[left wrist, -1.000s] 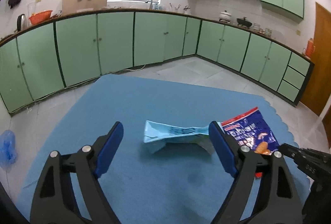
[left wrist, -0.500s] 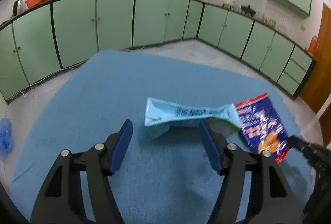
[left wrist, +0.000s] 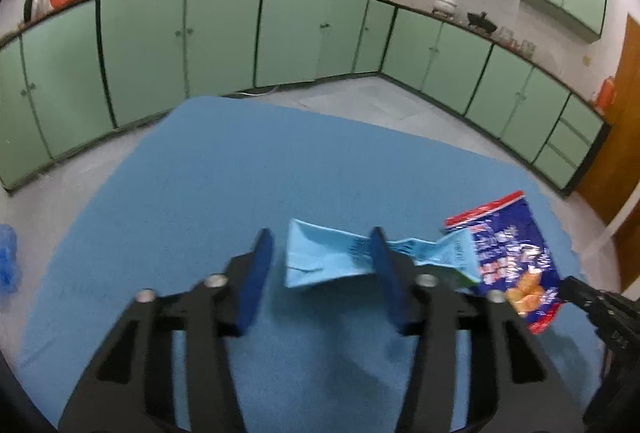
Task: Collect trash
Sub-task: 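Grasp the blue-white milk carton with the left gripper while the right holds the biscuit bag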
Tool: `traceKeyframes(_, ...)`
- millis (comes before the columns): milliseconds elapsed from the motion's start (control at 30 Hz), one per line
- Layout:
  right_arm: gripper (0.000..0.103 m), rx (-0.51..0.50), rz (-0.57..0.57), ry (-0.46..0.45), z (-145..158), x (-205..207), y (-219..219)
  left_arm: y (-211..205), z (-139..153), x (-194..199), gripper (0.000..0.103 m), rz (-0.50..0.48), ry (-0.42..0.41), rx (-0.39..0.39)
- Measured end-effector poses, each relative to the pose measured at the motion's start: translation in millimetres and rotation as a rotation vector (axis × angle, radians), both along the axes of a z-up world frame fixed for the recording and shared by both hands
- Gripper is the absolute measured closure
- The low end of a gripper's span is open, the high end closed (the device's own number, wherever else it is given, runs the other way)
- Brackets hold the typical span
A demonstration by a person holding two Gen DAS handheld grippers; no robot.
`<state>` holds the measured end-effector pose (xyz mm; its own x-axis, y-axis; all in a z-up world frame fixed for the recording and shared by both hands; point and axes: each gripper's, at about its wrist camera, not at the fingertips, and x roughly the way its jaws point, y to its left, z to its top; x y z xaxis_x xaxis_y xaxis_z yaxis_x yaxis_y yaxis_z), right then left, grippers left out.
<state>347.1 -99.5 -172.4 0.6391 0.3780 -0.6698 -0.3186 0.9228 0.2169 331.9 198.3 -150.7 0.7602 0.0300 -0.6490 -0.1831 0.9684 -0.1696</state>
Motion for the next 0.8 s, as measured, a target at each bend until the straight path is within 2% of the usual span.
traceKeyframes(33,0.102,0.001,0.001,-0.002,1,0,-1,-3,1,-2,0.062,-0.002,0.0,0.015)
traceKeyframes(133,0.102,0.005,0.001,-0.014,6,-2,-2,-10,-1,-8,0.078,-0.031,0.012,-0.007)
traceKeyframes(200,0.102,0.011,-0.002,-0.025,13,-4,-4,-17,-2,-16,0.083,-0.047,0.012,-0.001)
traceKeyframes(233,0.102,0.013,-0.002,-0.028,14,-5,-4,-21,-3,-20,0.089,-0.067,0.019,-0.006)
traceKeyframes(400,0.102,0.011,-0.003,-0.052,26,-13,-11,-41,-16,-44,0.09,-0.14,0.063,-0.044)
traceKeyframes(500,0.102,0.006,-0.008,-0.057,29,-17,-15,-51,-20,-57,0.088,-0.172,0.064,-0.04)
traceKeyframes(533,0.102,0.003,-0.012,-0.057,28,-19,-17,-52,-19,-61,0.082,-0.173,0.055,-0.027)
traceKeyframes(567,0.102,0.004,-0.014,-0.054,28,-19,-18,-51,-19,-62,0.061,-0.171,0.049,-0.01)
traceKeyframes(633,0.102,0.007,-0.02,-0.046,25,-20,-21,-49,-16,-61,0.041,-0.173,0.03,0.02)
traceKeyframes(800,0.102,0.008,-0.022,-0.028,16,-22,-23,-36,-15,-37,0.03,-0.223,0.024,0.024)
